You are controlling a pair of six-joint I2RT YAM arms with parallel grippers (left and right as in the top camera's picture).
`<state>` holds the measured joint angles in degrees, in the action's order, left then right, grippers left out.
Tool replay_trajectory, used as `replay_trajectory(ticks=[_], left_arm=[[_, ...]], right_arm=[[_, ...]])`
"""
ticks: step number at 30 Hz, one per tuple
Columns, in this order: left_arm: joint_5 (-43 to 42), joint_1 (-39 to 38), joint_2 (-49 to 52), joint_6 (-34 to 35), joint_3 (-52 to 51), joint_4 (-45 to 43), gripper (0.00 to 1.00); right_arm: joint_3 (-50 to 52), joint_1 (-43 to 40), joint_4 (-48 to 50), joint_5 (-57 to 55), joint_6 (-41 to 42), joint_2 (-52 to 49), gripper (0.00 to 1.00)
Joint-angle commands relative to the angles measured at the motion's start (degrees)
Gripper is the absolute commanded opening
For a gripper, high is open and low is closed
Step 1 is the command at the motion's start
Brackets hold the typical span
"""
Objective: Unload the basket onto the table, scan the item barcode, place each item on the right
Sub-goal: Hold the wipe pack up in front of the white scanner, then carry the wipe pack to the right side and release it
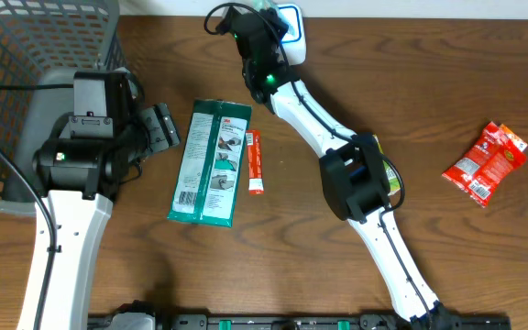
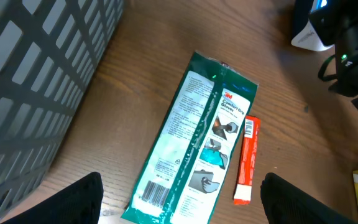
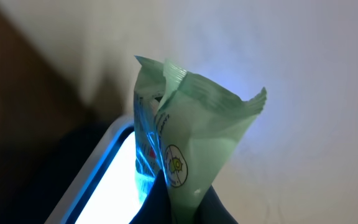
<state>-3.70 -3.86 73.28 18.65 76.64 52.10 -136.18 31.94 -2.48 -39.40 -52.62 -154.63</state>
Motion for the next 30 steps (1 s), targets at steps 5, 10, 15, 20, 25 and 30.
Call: replay_trajectory(ticks=[5,10,15,20,25,30], left_arm=[[0.3,0.2,-0.2,0.1,1.0,0.0,0.82],[0.3,0.2,-0.2,0.1,1.0,0.0,0.82],[0.3,0.2,-0.2,0.1,1.0,0.0,0.82],[0.3,0.2,-0.2,0.1,1.0,0.0,0.82],[0.3,0.2,-0.2,0.1,1.0,0.0,0.82],[0.3,0.2,-0.2,0.1,1.0,0.0,0.82]], right_arm=[[-1.0,0.3,-21.5,8.2,20.3,17.6,0.01],[-1.0,-2.1,-41.5,19.7,33.2,27.8,0.01],[-1.0,-7.5,-57.9,25.3,40.7,33.8,0.01],[-1.0,-16.3,-72.5,28.9,45.1,35.0,0.01],[1.0,-26.0,-82.0,31.5,49.2,34.4,0.01],[10.2,-34.2,-81.8,31.6,49.7,34.3,0.01]])
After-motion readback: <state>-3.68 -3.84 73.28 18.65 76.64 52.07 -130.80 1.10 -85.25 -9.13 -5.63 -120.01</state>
